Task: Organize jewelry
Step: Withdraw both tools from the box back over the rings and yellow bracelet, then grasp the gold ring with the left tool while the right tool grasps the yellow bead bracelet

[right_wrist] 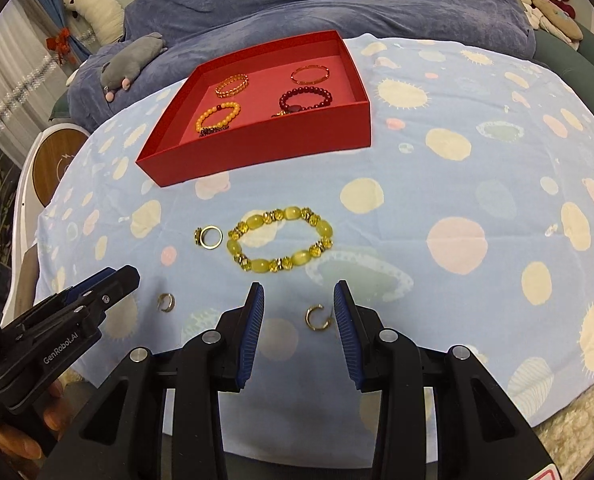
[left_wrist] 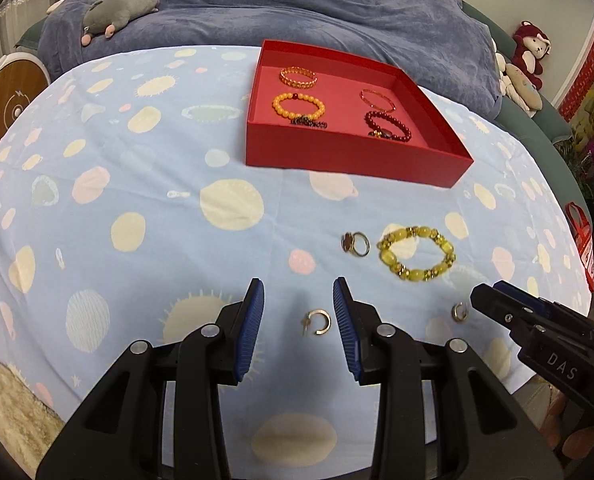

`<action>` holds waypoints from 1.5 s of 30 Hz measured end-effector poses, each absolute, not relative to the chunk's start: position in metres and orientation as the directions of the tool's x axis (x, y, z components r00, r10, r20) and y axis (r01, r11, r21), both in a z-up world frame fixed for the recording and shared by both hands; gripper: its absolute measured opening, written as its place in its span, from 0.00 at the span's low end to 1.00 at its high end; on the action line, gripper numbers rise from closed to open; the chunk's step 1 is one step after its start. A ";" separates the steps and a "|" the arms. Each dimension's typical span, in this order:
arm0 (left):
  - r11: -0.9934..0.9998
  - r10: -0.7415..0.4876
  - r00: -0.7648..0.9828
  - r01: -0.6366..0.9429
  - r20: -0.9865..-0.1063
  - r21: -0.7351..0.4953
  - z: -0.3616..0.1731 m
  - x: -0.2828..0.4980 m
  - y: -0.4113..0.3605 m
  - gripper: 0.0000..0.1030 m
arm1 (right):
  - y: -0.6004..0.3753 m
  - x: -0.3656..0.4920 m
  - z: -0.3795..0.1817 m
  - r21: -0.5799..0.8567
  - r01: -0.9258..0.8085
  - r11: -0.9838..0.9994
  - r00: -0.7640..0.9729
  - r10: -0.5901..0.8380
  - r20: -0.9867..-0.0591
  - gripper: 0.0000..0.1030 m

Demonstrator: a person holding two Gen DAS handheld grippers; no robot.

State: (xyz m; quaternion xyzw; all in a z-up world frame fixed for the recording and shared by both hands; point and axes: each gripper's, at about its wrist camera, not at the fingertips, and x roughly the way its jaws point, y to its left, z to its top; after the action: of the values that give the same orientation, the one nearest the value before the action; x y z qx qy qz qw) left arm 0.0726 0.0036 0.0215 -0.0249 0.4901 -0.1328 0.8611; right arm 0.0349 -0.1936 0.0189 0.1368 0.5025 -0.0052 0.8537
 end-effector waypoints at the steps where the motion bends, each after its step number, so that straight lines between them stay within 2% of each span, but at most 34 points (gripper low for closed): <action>1: 0.963 -0.251 0.479 0.209 -0.841 -0.169 0.019 0.068 0.004 0.33 | -0.193 0.031 0.017 0.227 0.149 0.963 0.492 0.127 -0.862 0.35; 14: 0.963 -0.245 0.457 0.218 -0.855 -0.160 0.007 0.049 0.004 0.33 | -0.192 0.014 0.005 0.225 0.158 0.962 0.470 0.127 -0.874 0.35; 34: 0.967 -0.243 0.451 0.187 -0.859 -0.175 0.004 0.068 0.005 0.33 | -0.196 0.097 -0.009 0.164 0.126 0.978 0.473 0.086 -0.877 0.34; 38: 0.964 -0.250 0.449 0.194 -0.858 -0.180 0.005 0.071 0.000 0.33 | -0.194 0.095 -0.014 0.144 0.115 0.983 0.471 0.074 -0.879 0.28; 40: 0.963 -0.257 0.449 0.196 -0.856 -0.186 0.006 0.074 -0.002 0.33 | -0.194 0.092 -0.014 0.120 0.112 0.986 0.470 0.054 -0.881 0.16; 42: 0.962 -0.260 0.451 0.198 -0.854 -0.188 0.007 0.077 -0.005 0.34 | -0.196 0.089 -0.014 0.112 0.118 0.987 0.465 0.045 -0.884 0.09; 45: 0.960 -0.266 0.456 0.200 -0.849 -0.193 0.009 0.082 -0.011 0.33 | -0.201 0.079 -0.014 0.125 0.141 0.982 0.461 0.047 -0.886 0.09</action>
State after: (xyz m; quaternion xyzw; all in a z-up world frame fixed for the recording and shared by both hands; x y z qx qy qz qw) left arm 0.0821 -0.0112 0.0085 -0.0327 0.5032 -0.1367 0.8527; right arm 0.0794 -0.2011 -0.0143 0.0906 0.5181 -0.0278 0.8500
